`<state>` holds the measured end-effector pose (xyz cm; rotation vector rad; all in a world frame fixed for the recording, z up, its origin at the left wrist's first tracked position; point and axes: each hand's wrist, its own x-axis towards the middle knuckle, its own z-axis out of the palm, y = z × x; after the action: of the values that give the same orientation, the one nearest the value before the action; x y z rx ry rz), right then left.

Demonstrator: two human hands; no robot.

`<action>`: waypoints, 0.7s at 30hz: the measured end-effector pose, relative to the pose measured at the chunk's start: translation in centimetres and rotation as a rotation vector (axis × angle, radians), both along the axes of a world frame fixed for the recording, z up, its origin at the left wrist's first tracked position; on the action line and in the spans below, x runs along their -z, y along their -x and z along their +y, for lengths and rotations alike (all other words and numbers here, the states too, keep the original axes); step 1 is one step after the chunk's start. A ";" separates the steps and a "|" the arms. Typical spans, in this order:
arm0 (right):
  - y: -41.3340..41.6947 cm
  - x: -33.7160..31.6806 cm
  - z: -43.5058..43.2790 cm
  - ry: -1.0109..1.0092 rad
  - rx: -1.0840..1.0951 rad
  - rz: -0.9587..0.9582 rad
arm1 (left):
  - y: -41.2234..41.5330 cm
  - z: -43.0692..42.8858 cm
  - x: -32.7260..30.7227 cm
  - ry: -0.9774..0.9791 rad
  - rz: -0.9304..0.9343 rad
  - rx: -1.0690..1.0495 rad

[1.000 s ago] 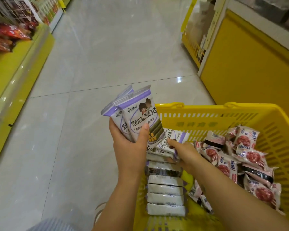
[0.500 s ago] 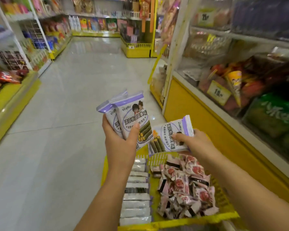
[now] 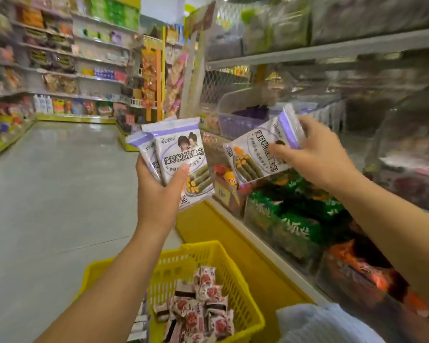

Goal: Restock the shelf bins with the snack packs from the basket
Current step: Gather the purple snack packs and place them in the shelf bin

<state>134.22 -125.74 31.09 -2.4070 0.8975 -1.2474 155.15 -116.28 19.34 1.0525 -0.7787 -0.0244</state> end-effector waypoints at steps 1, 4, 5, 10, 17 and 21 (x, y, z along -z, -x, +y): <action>0.8 -1.2 -0.1 0.054 0.037 0.007 | 0.3 -0.3 -0.6 0.006 -0.007 0.020; 3.4 -4.8 -0.9 0.202 0.157 0.004 | 0.8 -1.0 -1.7 0.031 -0.034 0.079; 4.2 -5.9 -1.3 0.248 0.192 -0.006 | 0.9 -1.3 -1.8 0.032 -0.028 0.099; 6.1 -9.6 -3.7 0.437 0.380 0.051 | 1.7 -3.6 -0.4 0.011 0.024 0.155; 4.3 -9.9 -8.0 0.388 0.658 0.645 | 2.7 -5.8 0.8 -0.007 0.001 0.266; 3.0 -9.4 -10.8 0.156 0.578 0.779 | 2.4 -6.3 1.0 -0.004 -0.003 0.268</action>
<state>131.23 -136.52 40.52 -2.9112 1.8666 -0.4684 152.70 -122.56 18.38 0.9455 -0.9188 -0.2530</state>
